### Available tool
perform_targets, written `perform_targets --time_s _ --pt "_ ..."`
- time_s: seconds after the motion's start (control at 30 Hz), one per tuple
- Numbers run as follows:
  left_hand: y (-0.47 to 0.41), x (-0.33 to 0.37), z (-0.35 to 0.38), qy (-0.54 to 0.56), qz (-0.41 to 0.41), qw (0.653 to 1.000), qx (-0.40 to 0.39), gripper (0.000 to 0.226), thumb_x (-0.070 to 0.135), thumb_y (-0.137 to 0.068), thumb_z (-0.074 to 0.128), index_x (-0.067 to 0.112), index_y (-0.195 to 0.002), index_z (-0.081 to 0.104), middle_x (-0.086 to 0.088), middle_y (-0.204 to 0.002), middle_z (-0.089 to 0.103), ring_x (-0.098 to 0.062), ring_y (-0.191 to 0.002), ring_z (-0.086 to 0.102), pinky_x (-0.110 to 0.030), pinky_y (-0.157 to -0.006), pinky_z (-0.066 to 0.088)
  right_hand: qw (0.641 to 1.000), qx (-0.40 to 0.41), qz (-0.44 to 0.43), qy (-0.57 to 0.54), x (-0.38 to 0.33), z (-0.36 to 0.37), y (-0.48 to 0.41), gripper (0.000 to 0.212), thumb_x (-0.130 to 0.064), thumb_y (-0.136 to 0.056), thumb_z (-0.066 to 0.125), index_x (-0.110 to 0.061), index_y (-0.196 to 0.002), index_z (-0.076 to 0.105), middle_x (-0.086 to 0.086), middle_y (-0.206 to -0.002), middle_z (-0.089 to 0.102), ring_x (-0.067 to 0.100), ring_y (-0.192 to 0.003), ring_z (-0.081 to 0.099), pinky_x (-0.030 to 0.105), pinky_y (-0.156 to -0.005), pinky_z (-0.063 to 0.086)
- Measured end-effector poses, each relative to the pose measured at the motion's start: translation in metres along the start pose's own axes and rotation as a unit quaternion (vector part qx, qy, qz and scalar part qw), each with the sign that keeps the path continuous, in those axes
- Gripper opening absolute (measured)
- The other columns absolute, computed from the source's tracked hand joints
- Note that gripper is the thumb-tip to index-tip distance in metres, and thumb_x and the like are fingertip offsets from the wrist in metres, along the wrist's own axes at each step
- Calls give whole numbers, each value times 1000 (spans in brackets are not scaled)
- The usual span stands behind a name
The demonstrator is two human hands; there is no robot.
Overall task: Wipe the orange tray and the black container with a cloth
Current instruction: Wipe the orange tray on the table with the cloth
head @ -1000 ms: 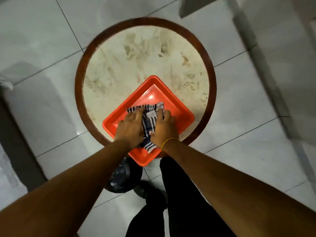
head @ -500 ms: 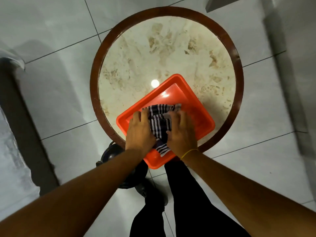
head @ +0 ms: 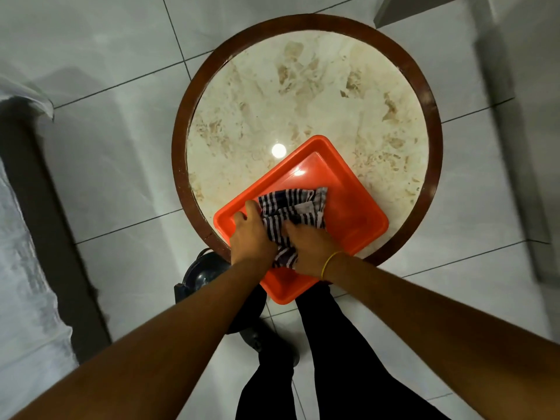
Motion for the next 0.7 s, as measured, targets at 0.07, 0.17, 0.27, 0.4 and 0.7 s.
perform_targets --time_s 0.07,0.17,0.27,0.4,0.7 --pt "-2 -1 0 23 -17 1000 2 71 15 -89 77 21 -144 32 -16 -132 52 -40 -111 65 -47 -82 59 990 51 63 -113 16 -28 -4 45 -10 -85 76 -19 -124 56 9 -105 71 28 -94 72 43 -78 64" --pt "-2 -2 0 52 -38 998 9 73 7 -88 74 18 -147 31 -15 -134 52 -39 -112 63 -46 -82 58 935 270 163 -164 37 -66 6 27 2 -90 68 -15 -112 63 3 -97 70 22 -91 70 17 -65 48" --pt "-1 -4 5 47 -31 998 4 76 6 -85 78 18 -145 33 -16 -137 49 -38 -111 64 -41 -79 57 921 358 102 -115 17 -68 25 17 -2 -94 63 -14 -106 62 3 -106 67 18 -98 63 12 -73 44" --pt "7 -3 12 15 7 1000 21 71 13 -87 80 20 -141 36 -15 -134 46 -36 -115 59 -49 -89 59 985 150 -78 12 -16 -15 29 21 -5 -86 68 -17 -103 62 5 -109 64 23 -101 62 39 -93 57" --pt "45 -24 31 -309 314 895 -72 29 20 -84 72 16 -113 70 -6 -112 70 -29 -102 65 -43 -84 54 966 38 -38 252 0 8 16 50 -9 -87 73 -19 -134 57 8 -143 50 34 -135 46 47 -118 39"
Point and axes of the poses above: each hand's wrist, its own y-axis away from the middle knuckle, its own z-axis out of the palm, x = y × z, the point moved 3 cm from there along -y, towards the middle knuckle
